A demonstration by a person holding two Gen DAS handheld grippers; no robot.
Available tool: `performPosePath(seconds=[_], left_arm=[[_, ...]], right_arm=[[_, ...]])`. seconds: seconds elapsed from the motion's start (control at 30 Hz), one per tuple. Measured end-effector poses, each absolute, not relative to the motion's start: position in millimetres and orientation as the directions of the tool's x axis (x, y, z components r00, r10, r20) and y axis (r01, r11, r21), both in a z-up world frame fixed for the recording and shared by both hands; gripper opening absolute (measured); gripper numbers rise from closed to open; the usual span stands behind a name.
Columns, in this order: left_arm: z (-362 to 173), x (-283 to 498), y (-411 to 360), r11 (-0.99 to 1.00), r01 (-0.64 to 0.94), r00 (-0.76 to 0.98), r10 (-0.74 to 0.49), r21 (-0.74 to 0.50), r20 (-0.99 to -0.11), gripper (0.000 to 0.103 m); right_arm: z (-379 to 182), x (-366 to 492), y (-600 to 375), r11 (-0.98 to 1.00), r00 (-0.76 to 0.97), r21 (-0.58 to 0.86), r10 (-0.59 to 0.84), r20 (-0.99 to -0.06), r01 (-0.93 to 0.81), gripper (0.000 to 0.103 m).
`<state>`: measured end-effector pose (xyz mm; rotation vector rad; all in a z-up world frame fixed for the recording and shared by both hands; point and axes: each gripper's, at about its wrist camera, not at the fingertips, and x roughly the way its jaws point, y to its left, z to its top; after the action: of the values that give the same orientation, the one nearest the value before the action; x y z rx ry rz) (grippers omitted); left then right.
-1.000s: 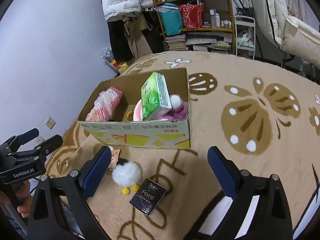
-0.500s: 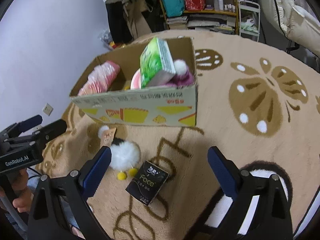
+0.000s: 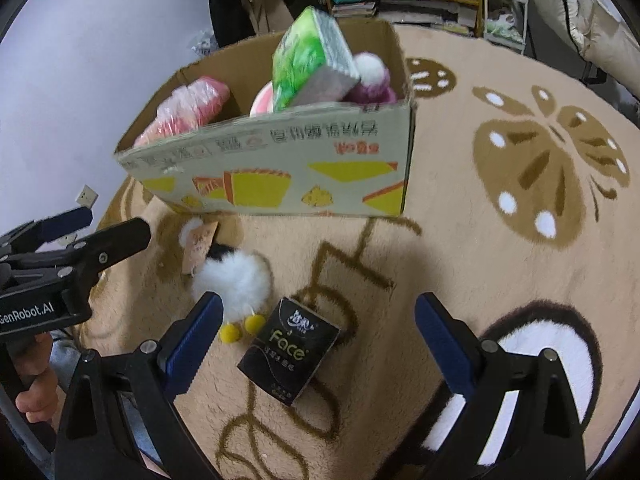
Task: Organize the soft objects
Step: 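Lower the left tool onto the pom-pom keychain while the right tool lowers onto the black Face pack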
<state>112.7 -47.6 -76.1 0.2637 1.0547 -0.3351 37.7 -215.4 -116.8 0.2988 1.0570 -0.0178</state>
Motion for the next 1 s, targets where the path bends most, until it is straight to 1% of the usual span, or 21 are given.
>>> performPosePath(seconds=[0.27,0.53,0.7,0.73,0.77,0.83,0.9,1.0], left_arm=[[-96,120,-54,0.919,0.393,0.397,-0.13,0.04,-0.909,0.1],[-112,127,-59,0.908,0.418,0.308,-0.175,-0.032,-0.935,0.1],[-124,128,-66,0.901,0.432,0.271,-0.165,-0.034,-0.948,0.1],[-127,128,-67,0.9,0.435,0.262,-0.162,-0.033,-0.951,0.1],[-129,128,-69,0.899,0.437,0.256,-0.162,-0.035,-0.953,0.1],[-133,129,-73,0.898,0.439,0.244,-0.156,-0.035,-0.957,0.1],[-137,130,-75,0.897,0.441,0.238,-0.15,-0.031,-0.96,0.1],[-142,130,-78,0.898,0.44,0.24,-0.138,-0.02,-0.961,0.1]], right_arm=[[-132,44,-207,0.965,0.435,0.228,0.15,-0.888,0.132,0.101],[-150,50,-198,0.968,0.374,0.224,0.168,-0.912,0.113,0.101],[-162,54,-191,0.973,0.326,0.206,0.164,-0.931,0.099,0.1],[-164,54,-190,0.976,0.317,0.196,0.157,-0.935,0.097,0.099],[-166,55,-188,0.977,0.309,0.189,0.151,-0.939,0.096,0.096],[-168,57,-188,0.979,0.297,0.178,0.143,-0.944,0.095,0.094],[-168,58,-188,0.98,0.299,0.177,0.141,-0.944,0.096,0.087],[-168,58,-189,0.98,0.3,0.168,0.129,-0.945,0.105,0.081]])
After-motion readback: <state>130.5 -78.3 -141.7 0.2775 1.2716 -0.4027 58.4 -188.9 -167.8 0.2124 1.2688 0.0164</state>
